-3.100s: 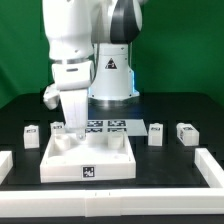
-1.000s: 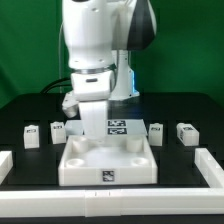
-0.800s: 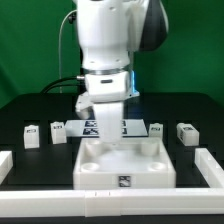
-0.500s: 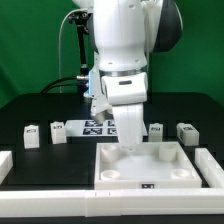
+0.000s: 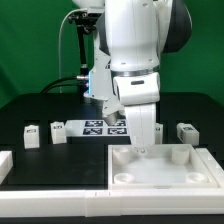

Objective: Assemble one leg

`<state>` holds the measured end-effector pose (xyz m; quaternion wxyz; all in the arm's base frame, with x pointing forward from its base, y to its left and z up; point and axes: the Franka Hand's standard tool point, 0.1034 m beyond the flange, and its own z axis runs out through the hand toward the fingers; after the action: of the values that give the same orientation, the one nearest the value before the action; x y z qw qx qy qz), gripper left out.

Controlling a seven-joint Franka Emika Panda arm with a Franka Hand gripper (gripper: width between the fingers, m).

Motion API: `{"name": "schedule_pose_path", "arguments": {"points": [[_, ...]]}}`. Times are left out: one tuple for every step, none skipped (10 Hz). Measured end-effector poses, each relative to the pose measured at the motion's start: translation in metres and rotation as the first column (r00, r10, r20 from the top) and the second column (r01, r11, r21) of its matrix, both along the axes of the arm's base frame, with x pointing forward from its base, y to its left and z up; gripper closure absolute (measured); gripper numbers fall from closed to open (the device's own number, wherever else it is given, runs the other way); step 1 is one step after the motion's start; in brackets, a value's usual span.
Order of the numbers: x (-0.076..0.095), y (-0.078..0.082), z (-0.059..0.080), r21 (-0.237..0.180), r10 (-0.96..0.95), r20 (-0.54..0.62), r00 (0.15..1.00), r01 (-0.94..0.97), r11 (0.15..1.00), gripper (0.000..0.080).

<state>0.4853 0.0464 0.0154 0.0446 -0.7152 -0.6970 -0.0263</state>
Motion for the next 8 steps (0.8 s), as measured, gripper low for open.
{"name": "schedule_pose_path", "arguments": {"points": [[0.0000,-0.0001,0.0000,0.000,0.000,0.000,1.000,0.000,1.000,0.0510],[0.0000,-0.0003,0.0000,0.000,-0.001,0.000,1.000,0.001,1.000,0.0374],[0.0000,-0.0006,0.0000,0.000,-0.001,0.000,1.000,0.001,1.000,0.0374],[0.0000,-0.0007,0.0000,0.000,-0.001,0.000,1.000,0.001,1.000,0.0212],[0.0000,-0.0008,0.0000,0.000,-0.002,0.000,1.000,0.002,1.000,0.0169],[0.0001,-0.0009,0.0000,0.000,-0.002,0.000,1.000,0.002,1.000,0.0169],[0.0001,-0.0010,0.0000,0.000,-0.002,0.000,1.000,0.002,1.000,0.0153],[0.0001,-0.0011,0.0000,0.000,-0.002,0.000,1.000,0.002,1.000,0.0151]]}}
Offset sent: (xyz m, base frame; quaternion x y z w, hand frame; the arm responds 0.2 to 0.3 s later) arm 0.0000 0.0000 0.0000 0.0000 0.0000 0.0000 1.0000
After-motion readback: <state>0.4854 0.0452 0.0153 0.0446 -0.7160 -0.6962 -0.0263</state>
